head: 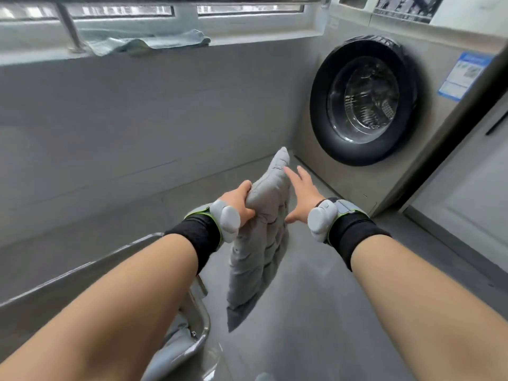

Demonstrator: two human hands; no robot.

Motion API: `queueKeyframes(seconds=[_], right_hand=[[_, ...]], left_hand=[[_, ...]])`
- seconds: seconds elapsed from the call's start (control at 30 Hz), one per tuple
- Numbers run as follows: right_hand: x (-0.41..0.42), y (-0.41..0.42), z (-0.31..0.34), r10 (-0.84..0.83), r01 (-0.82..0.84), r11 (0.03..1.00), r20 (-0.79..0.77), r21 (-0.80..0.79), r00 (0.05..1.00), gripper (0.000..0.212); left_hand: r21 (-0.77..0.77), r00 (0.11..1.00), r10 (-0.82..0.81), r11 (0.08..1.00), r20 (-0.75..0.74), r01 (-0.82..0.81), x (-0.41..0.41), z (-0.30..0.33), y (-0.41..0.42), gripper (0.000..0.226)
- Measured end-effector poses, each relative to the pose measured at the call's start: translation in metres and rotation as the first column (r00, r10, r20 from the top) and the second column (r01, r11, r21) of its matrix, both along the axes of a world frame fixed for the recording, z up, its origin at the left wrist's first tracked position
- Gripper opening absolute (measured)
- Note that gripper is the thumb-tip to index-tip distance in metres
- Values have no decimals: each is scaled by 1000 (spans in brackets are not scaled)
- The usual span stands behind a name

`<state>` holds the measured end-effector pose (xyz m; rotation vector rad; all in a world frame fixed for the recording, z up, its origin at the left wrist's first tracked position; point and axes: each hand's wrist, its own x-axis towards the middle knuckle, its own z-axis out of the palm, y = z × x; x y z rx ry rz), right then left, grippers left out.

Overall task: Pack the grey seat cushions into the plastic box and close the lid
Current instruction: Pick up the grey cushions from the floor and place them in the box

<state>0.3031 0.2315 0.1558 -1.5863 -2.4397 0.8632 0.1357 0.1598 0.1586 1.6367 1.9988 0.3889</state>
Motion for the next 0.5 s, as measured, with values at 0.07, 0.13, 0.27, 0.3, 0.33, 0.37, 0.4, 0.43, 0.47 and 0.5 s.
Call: queueKeyframes(seconds=[0.07, 0.13, 0.27, 0.3, 0.33, 0.37, 0.4, 0.43, 0.47, 0.5], right_hand=[[-3, -7, 27, -18, 19, 998, -22, 58, 1000, 118], [-5, -13, 46, -63, 69, 995, -75, 74, 995, 120], [-2, -27, 72, -150, 157, 987, -190, 26, 970, 130], [0, -32, 78, -172, 180, 984, -221, 16, 960, 133], [3, -32, 78, -206, 211, 978, -243, -6, 948, 135], [5, -33, 81, -237, 241, 970, -265, -20, 934, 136], [7, -36, 86, -269, 270, 962, -290, -38, 919, 138], [9, -39, 90, -298, 299, 953, -303, -44, 905, 140], [11, -41, 94, -330, 333, 942, -308, -43, 892, 142], [13, -42, 99, -359, 367, 930, -309, -35, 881, 144]], left_hand=[[50, 999, 0, 999, -40, 2, -6, 30, -12, 36], [103, 998, 5, 995, -63, 1, -10, 56, -22, 37], [209, 996, 25, 978, -91, -5, -23, 103, -38, 32], [232, 994, 36, 973, -99, -12, -27, 114, -43, 28], [253, 994, 44, 967, -98, -18, -30, 120, -44, 26], [278, 994, 61, 960, -95, -32, -33, 129, -48, 25], [303, 993, 75, 952, -96, -43, -37, 138, -53, 24], [324, 991, 96, 944, -98, -59, -40, 148, -59, 22], [348, 988, 116, 934, -98, -75, -45, 158, -64, 20], [371, 985, 142, 924, -96, -97, -49, 169, -70, 19]])
